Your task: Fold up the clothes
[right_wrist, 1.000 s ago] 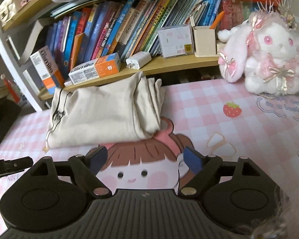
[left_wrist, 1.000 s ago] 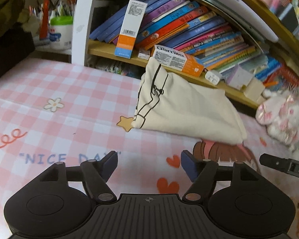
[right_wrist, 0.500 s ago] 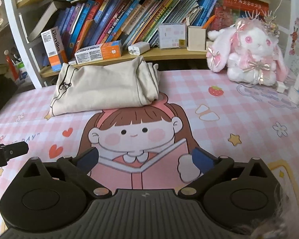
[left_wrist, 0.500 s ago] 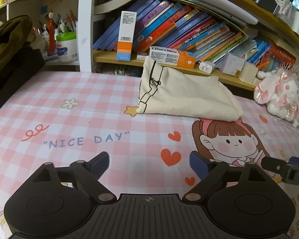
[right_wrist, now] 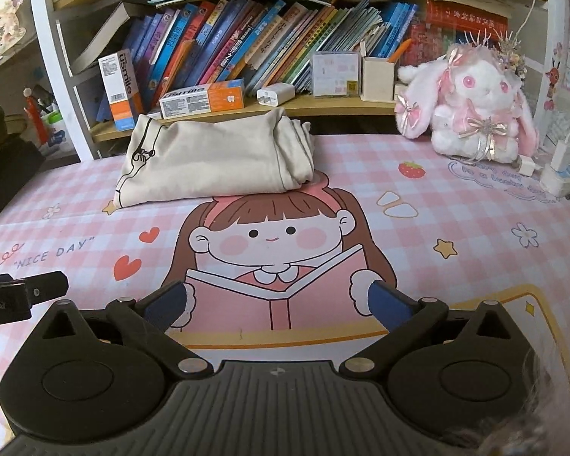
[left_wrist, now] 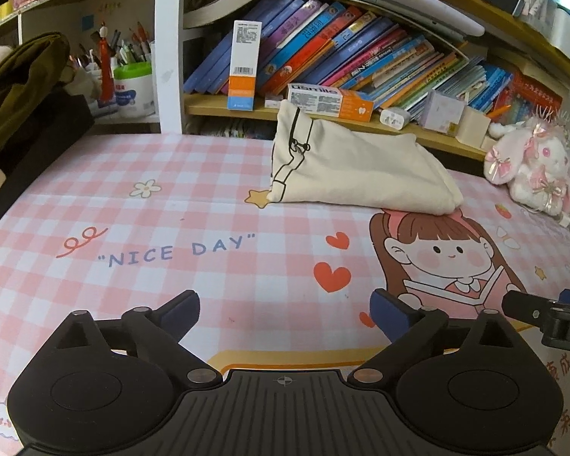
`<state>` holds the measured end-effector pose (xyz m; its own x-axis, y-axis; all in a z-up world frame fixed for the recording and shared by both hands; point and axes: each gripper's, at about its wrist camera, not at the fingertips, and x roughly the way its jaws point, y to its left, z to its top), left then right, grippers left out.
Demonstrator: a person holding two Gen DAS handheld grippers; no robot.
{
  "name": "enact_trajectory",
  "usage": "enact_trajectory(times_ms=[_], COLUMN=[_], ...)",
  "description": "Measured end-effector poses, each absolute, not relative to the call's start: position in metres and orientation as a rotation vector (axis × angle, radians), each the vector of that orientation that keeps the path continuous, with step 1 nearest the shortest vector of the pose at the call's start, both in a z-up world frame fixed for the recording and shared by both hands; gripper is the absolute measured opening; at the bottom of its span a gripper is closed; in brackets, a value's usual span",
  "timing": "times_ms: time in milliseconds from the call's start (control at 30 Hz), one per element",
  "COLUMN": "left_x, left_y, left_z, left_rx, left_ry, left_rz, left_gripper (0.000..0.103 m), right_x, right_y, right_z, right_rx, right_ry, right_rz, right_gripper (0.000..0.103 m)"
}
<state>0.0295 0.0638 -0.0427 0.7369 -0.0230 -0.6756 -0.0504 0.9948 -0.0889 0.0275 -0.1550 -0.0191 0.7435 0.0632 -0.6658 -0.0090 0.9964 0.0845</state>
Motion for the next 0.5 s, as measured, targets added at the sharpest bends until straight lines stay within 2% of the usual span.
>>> enact_trajectory(times_ms=[500], left_x=[0.0238], left_y=[0.0653], left_z=[-0.0384], left_rx=[-0.108], left_ry=[0.732], left_rz=[0.005], left_gripper=[0.1], right_x=[0.0208], right_y=[-0.1486], right_z=[-0.0178], right_rx=[0.072], right_ry=[0.723], right_rz=[0.027], right_gripper=[0.103])
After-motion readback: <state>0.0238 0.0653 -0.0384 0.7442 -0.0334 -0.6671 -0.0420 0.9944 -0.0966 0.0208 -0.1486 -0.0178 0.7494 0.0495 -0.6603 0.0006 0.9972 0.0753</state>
